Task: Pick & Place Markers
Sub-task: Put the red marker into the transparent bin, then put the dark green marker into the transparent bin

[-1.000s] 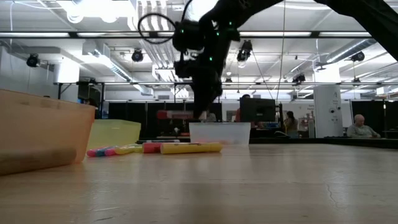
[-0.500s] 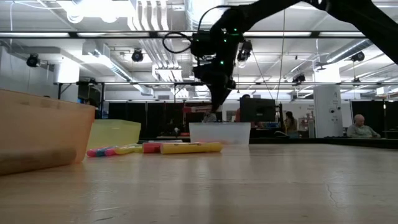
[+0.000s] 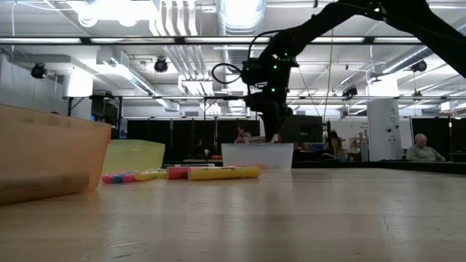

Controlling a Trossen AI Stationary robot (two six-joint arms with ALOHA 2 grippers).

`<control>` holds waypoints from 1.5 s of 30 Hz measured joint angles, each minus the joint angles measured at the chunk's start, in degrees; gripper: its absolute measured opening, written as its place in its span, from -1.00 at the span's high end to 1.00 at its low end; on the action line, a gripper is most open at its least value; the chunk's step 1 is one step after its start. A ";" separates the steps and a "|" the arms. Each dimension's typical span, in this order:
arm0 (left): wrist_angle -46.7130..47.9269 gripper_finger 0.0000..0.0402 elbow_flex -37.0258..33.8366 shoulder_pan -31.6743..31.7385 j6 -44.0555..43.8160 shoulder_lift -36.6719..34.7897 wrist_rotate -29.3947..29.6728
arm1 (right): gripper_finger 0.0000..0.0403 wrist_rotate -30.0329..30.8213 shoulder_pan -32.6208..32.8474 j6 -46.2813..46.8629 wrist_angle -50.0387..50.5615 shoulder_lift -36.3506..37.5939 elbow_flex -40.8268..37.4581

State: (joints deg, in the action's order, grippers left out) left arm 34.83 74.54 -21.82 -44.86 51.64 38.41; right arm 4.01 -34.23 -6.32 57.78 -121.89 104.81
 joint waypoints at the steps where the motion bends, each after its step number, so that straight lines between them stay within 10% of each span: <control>1: 0.00 0.10 0.00 0.00 0.00 0.00 0.00 | 0.57 0.00 -0.01 -0.56 -0.27 0.00 -0.33; 14: -0.04 0.10 0.00 0.00 -0.09 -0.15 0.01 | 0.20 -4.25 2.12 -2.13 -1.89 0.59 0.96; 30: -0.07 0.10 0.00 0.00 -0.07 -0.13 0.02 | 0.27 -14.71 13.98 -19.00 -21.67 0.92 5.36; 35: -0.04 0.10 0.00 0.00 -1.57 -0.01 -0.54 | 0.28 -10.49 14.51 -9.26 -20.40 0.92 5.49; 45: 10.93 0.10 0.02 4.59 -4.80 1.87 -1.57 | 0.52 -23.62 16.48 5.92 -15.05 9.92 5.27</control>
State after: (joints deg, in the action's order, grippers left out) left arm 45.76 74.56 -17.23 -49.66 53.50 36.85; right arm -19.60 -17.75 -0.40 42.73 -111.97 110.08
